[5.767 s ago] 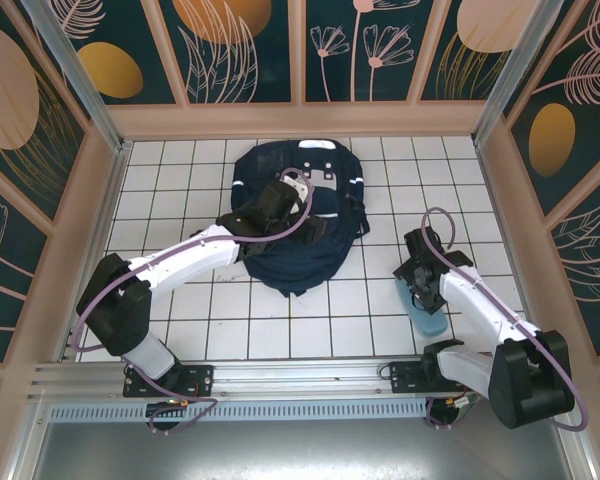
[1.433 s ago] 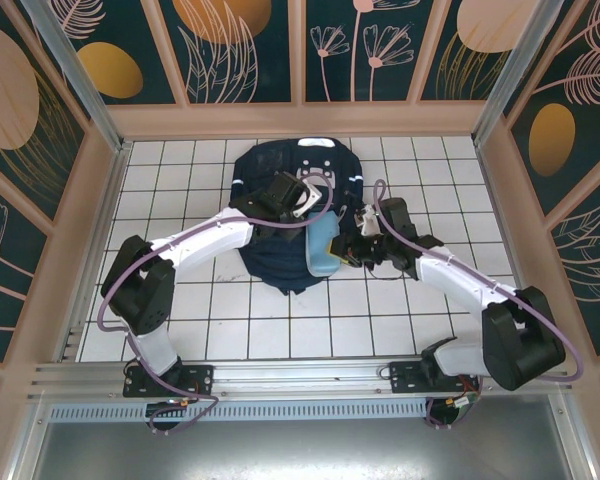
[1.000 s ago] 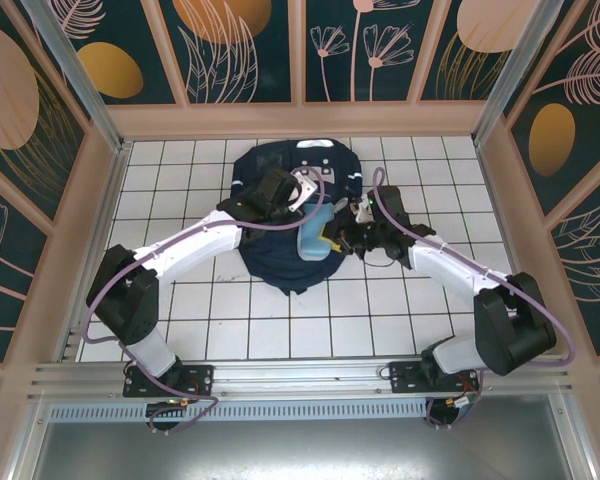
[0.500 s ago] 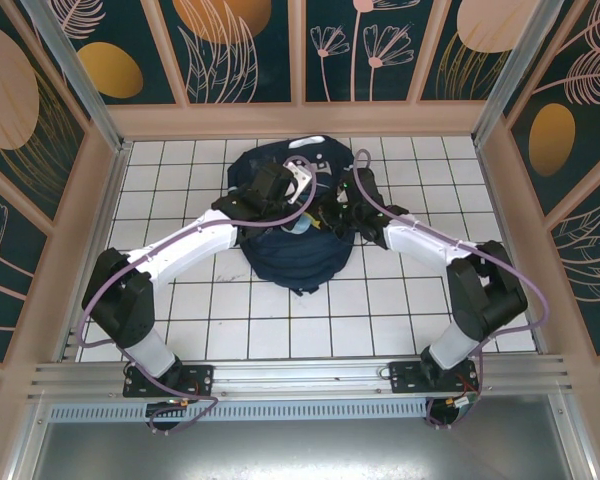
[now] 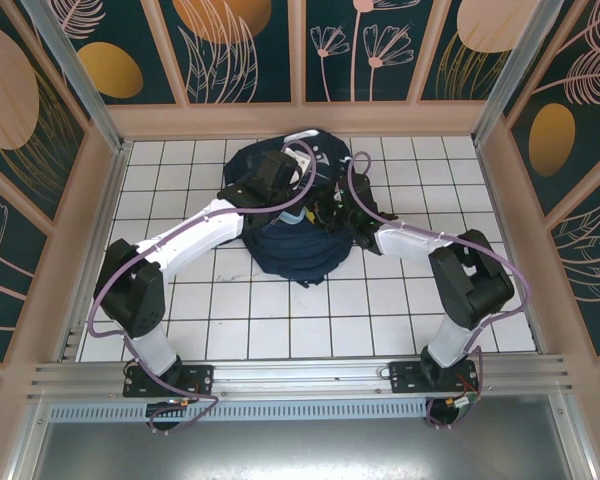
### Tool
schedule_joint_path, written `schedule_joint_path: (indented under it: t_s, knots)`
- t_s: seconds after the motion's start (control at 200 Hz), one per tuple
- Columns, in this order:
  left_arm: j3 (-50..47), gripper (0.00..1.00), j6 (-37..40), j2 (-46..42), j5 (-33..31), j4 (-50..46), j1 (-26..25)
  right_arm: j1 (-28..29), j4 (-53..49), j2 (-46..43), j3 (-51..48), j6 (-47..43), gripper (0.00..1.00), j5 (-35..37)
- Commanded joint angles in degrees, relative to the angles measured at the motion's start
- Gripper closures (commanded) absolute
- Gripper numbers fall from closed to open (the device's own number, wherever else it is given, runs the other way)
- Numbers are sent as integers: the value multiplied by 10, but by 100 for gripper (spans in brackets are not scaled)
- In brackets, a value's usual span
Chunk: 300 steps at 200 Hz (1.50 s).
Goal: Pack the student bag
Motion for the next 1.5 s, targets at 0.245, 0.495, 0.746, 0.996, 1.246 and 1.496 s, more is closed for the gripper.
schedule_joint_path:
  t_s: [0.245,0.495,0.746,0.996,1.246,1.496]
  knots:
    - [36,100,-44,-32,44,51,-19,-68,120,-110,-160,23,37,-51]
    - [40,100,-40,-18,77,47,-20,-82,51,-185,-180,-7,42,-68]
    - [49,100,-34,-15,95,47,-19,-80,-41,-180,-150,-39,72,-51]
    - [50,100,-33,-15,101,45,-19,-53,-27,-121,-89,-70,84,-86]
    - [50,100,-36,-16,124,49,-19,-20,17,-50,-44,-58,90,-68]
    - [46,100,-45,-15,132,45,-19,-9,163,0,-43,-19,90,5]
